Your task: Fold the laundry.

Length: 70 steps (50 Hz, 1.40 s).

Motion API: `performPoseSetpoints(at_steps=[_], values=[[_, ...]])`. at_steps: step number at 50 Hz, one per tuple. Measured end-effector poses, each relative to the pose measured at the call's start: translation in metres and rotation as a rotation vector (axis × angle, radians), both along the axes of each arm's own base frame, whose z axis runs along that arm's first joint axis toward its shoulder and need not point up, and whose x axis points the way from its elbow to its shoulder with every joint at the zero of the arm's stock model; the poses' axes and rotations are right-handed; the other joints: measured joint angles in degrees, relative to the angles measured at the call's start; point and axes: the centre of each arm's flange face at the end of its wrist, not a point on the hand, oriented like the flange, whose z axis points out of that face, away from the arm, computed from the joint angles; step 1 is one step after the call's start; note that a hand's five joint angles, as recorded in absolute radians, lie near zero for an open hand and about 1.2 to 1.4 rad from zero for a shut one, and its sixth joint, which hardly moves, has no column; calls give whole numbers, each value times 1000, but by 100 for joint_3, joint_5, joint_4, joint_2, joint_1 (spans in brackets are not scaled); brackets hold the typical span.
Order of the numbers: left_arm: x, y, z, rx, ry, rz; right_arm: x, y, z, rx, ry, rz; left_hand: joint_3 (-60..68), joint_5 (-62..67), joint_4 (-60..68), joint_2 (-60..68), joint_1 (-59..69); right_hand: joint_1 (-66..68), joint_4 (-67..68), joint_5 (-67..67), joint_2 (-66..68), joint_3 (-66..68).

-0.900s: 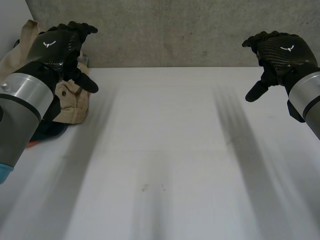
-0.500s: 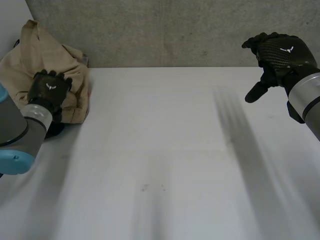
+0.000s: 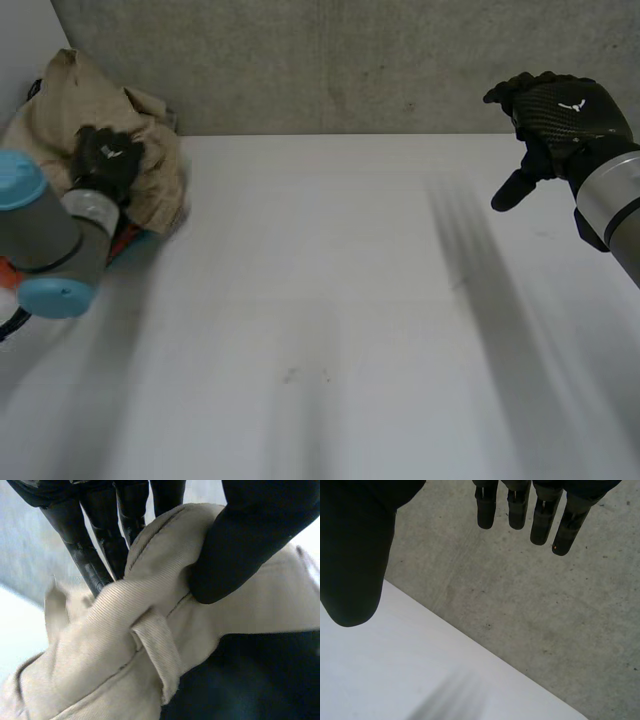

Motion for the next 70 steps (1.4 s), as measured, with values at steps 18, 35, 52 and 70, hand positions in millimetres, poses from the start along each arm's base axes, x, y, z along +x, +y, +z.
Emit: performPoseSetpoints(at_steps=[18,35,52,70], values=[[-197,173,26,85,297,-609,-4,0,9,-27,-6,-8,-59,-33,-223,-65,-47,0,0,0,0,0],[-188,177,55,208,629,-646,-2,-5,-4,14,28,0,-5441,-5153,-5670,-5435,-5336,0,0,0,0,0],[-86,65,30,227,418,-407,51,53,-82,273,273,206,-5441,-5154,-5660,-5432,-5323,0,0,0,0,0],[-88,37,-31,239,163,-394,91,55,-148,168,327,231,-5433,-5152,-5656,-5423,-5318,4414,5246,4961,5218,5290]])
